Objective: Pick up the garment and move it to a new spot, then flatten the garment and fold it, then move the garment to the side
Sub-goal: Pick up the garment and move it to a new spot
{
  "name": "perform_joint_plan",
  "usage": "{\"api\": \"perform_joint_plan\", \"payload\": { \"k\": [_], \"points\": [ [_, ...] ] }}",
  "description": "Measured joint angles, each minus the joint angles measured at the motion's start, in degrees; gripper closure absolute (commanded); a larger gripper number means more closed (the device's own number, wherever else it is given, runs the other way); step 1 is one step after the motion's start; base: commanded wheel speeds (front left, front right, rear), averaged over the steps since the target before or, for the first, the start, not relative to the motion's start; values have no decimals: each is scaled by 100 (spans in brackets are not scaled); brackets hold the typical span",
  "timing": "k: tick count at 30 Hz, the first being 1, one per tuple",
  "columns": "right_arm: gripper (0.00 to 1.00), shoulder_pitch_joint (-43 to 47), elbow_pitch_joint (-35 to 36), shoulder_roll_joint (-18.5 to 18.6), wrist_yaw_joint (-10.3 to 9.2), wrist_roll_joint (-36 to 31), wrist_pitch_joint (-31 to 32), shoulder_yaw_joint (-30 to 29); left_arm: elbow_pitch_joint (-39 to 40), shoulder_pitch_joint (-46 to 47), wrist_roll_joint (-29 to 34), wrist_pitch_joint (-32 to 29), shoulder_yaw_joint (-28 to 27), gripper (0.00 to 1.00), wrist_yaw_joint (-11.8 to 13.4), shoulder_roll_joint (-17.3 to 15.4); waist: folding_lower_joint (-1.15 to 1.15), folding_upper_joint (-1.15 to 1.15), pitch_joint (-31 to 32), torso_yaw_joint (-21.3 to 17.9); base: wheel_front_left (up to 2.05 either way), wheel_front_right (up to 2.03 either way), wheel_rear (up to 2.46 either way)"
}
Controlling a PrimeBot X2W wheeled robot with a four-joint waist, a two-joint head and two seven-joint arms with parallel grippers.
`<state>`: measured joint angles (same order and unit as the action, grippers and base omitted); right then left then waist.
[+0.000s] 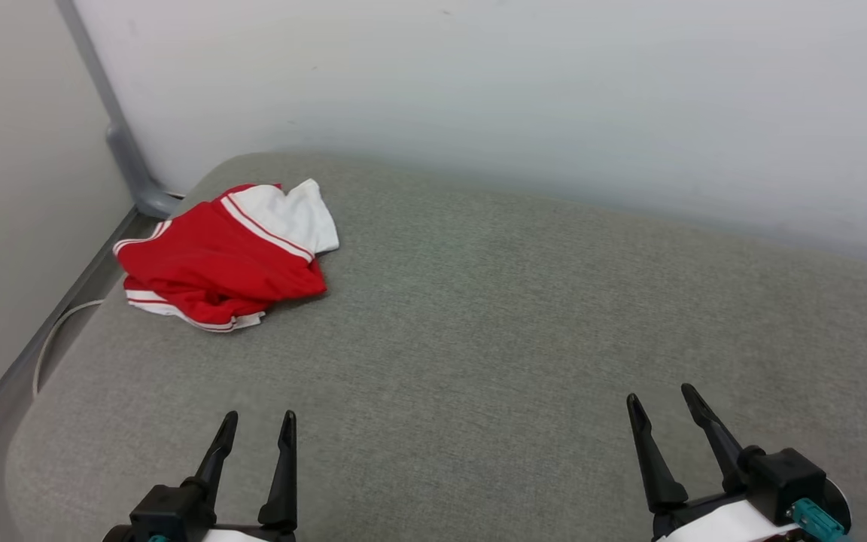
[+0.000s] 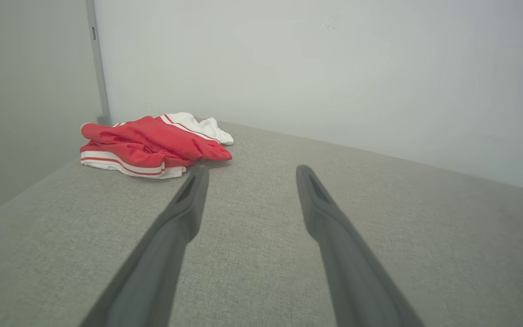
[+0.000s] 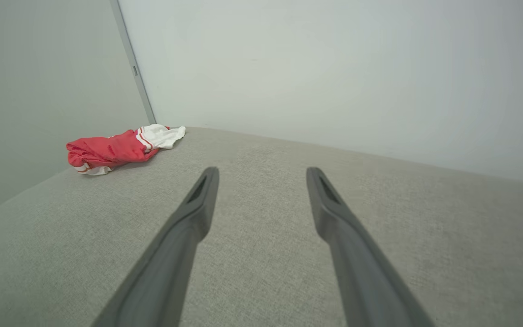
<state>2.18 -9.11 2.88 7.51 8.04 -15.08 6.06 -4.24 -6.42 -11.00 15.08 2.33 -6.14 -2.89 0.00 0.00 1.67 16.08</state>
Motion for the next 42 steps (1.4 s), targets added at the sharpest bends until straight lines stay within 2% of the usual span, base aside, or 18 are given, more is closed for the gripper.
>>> {"api": "perform_joint_plan", "payload": {
  "k": [8,15,25,29,33,35,38,41,42],
  "points": [
    [0,-4,-23,0,0,67,-1,64,15,-33,94,-1,53,0,-51,0,0,0,46,523,0,0,0],
    [0,-7,-43,0,0,112,0,144,101,-73,280,-1,101,0,-75,0,0,0,82,742,0,0,0],
    [0,-14,-52,0,0,107,-1,174,115,-86,203,0,7,0,-76,0,0,0,49,658,0,0,0],
    [0,-60,-11,0,0,-44,0,191,-104,16,53,-1,-79,0,-77,-2,0,0,-119,561,0,0,0],
    [0,-235,91,-1,0,-285,0,202,-416,491,16,-1,-183,0,-111,-46,0,0,-420,415,0,0,0],
    [0,-365,165,-1,0,-404,0,202,-623,864,-52,-1,-260,0,-120,-212,0,0,-613,327,0,0,0],
    [0,-573,302,-2,0,-587,-1,202,-1096,1530,-194,-27,-244,0,-125,-653,1,0,-935,169,0,0,0],
    [0,-733,438,-2,0,-705,2,152,-1522,2332,-476,-461,-7,0,-126,-1238,1,0,-1277,-11,0,0,0],
    [0,-835,533,-2,0,-764,25,126,-1718,2880,-814,-880,263,0,-126,-1627,2,0,-1512,-131,0,0,0]
  ]
}}
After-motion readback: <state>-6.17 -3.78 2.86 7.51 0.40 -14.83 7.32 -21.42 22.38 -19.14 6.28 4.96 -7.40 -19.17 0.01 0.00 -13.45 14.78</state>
